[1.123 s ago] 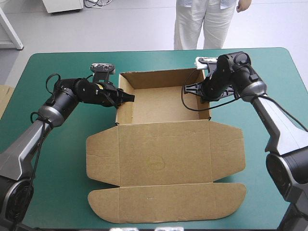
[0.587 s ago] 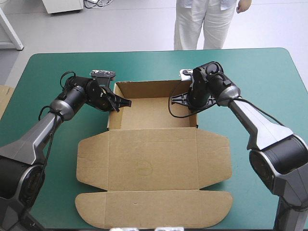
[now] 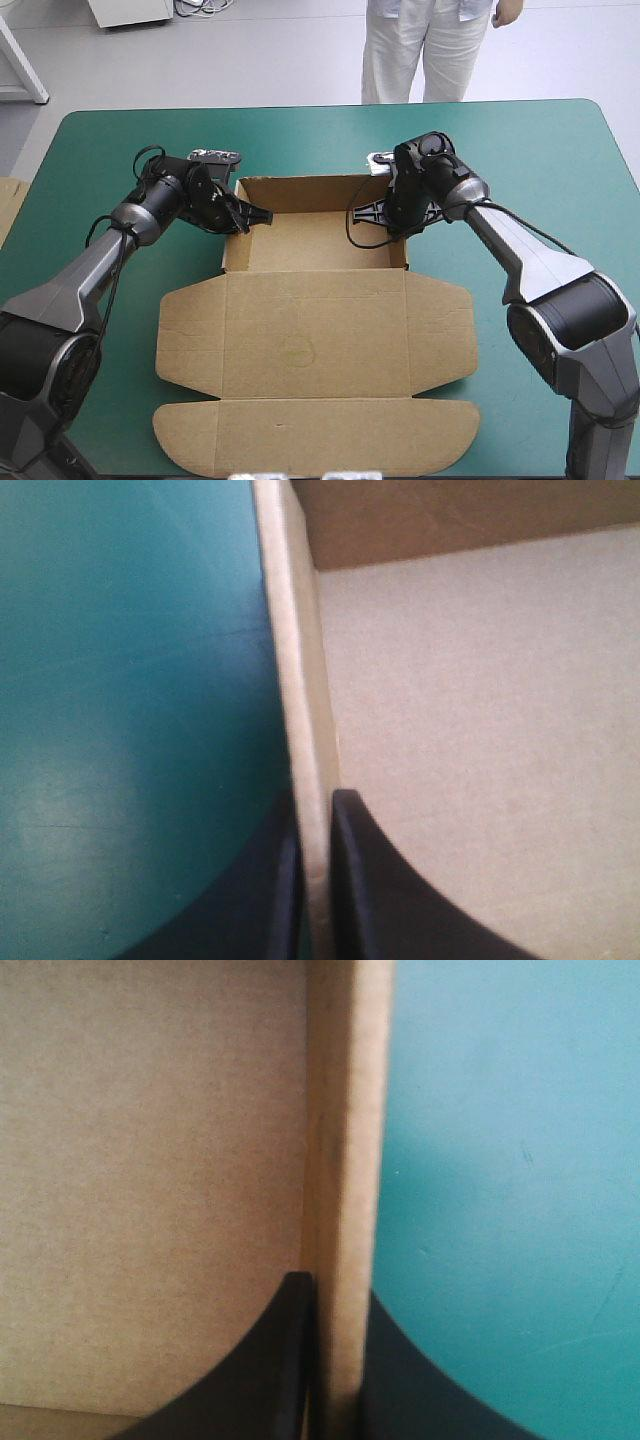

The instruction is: Fold the box

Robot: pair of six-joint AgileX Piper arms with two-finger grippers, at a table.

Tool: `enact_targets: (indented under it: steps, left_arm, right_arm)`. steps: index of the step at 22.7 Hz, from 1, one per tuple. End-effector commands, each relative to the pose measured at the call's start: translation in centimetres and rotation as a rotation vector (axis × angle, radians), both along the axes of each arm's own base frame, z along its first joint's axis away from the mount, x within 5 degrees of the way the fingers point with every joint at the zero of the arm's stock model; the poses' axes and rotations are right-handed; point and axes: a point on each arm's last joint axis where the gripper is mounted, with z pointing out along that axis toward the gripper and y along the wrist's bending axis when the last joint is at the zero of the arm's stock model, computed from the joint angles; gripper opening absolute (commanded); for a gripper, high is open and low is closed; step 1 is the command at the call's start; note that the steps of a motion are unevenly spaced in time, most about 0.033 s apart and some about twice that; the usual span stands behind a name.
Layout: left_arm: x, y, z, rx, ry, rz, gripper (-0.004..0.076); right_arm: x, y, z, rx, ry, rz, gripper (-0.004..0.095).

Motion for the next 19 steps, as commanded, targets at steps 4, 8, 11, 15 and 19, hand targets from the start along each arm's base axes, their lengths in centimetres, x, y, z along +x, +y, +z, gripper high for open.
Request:
enact_targets:
  steps: [4, 8, 11, 15, 19]
  left_arm:
    - [-0.1, 0.1, 0.6, 0.042, -0.024, -0.042, 0.0318]
    - [-0.2, 0.2, 1.1, 0.047, -0.027, -0.043, 0.0415]
    - [0.0, 0.1, 3.1, 0.030, -0.084, -0.042, 0.0415]
    - [0.1, 0.1, 6.9, 0.017, -0.163, -0.057, 0.0415]
    - [-0.4, 0.4, 10.7, 0.019, -0.223, -0.059, 0.0398]
  right_arm:
    - [0.7, -0.7, 2.9, -0.028, -0.139, 0.053, 0.0462]
    - [0.6, -1.0, 5.2, -0.051, -0.155, 0.058, 0.0640]
    - [0.5, -1.1, 7.3, -0.028, -0.216, 0.060, 0.0636]
    - [0.1, -1.2, 9.7, 0.002, -0.285, 0.055, 0.0636]
    - [-1.4, -2.0, 13.3, 0.023, -0.378, 0.085, 0.0619]
